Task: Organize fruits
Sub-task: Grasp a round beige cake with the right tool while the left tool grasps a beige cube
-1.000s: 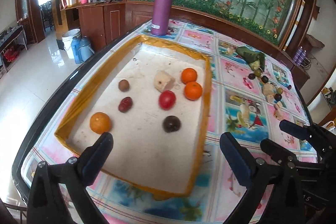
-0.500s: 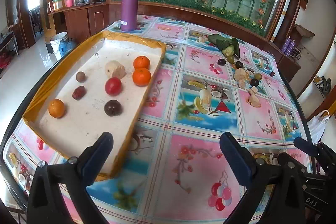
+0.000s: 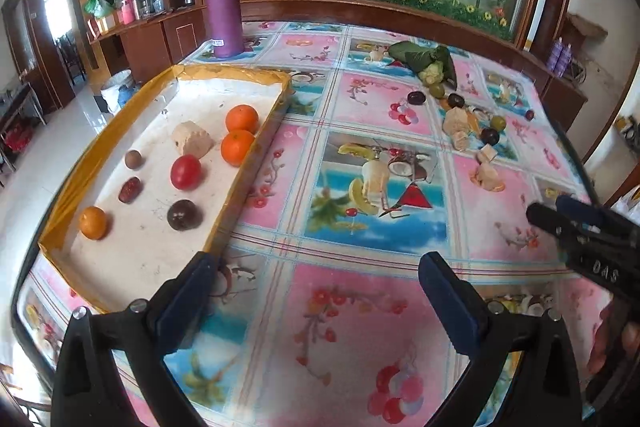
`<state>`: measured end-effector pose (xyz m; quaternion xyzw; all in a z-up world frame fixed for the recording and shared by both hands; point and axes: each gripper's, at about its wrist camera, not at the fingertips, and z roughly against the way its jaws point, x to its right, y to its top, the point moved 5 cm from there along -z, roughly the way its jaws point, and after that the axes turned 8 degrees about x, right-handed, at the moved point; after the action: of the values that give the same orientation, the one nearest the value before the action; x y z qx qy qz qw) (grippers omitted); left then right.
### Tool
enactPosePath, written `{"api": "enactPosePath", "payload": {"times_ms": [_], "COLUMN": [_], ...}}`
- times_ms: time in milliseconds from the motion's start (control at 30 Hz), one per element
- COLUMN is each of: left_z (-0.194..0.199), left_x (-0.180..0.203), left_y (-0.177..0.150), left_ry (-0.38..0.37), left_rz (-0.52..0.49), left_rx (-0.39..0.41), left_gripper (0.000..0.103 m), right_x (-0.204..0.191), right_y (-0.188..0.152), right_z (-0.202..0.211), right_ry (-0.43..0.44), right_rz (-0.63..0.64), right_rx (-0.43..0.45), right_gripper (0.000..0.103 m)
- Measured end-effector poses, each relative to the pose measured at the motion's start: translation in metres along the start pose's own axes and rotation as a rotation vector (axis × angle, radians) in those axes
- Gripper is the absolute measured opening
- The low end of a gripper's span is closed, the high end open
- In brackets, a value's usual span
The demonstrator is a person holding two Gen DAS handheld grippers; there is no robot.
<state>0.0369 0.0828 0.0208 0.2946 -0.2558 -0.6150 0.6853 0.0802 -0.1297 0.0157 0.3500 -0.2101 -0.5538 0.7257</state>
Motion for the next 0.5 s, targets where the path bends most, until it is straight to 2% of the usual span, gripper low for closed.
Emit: {"api": "enactPosePath", "payload": {"times_ms": [67, 133, 267, 333, 400, 500], "left_z": [0.000, 0.001, -0.004, -0.008, -0.013, -0.023], "left_x": [0.004, 0.008, 0.008, 0.010, 0.014, 0.026], "left_y": [0.003, 0.005, 0.011, 0.015, 0.019, 0.024], "left_ry": [0.051, 0.067, 0.041, 0.035, 0.033, 0.027], "left_rz": [-0.088, -0.144, -0.132, -0.119, -0.118, -0.131], "left_rx": [0.015, 0.032, 0.016, 0.010, 0.009, 0.004], "left_gripper": [0.103, 0.103, 0.103, 0.103, 0.103, 0.103], "right_x": [0.001, 0.003, 0.005, 0.006, 0.006, 0.006], "right_y": [0.007, 0.012, 0.015, 0.015, 0.013, 0.014], "right_z": [-0.020, -0.039, -0.066, -0.072, -0.077, -0.077], "right_ry": [0.011, 0.012, 0.020, 0.028, 0.042, 0.039], "right_rz": [0.001, 0.001, 0.008, 0.008, 0.014, 0.052], "right_rx": [-0.012, -0.028, -0.054, -0.059, -0.073, -0.057], "right_gripper": [0.066, 0.066, 0.066, 0.059, 0.034, 0.028]}}
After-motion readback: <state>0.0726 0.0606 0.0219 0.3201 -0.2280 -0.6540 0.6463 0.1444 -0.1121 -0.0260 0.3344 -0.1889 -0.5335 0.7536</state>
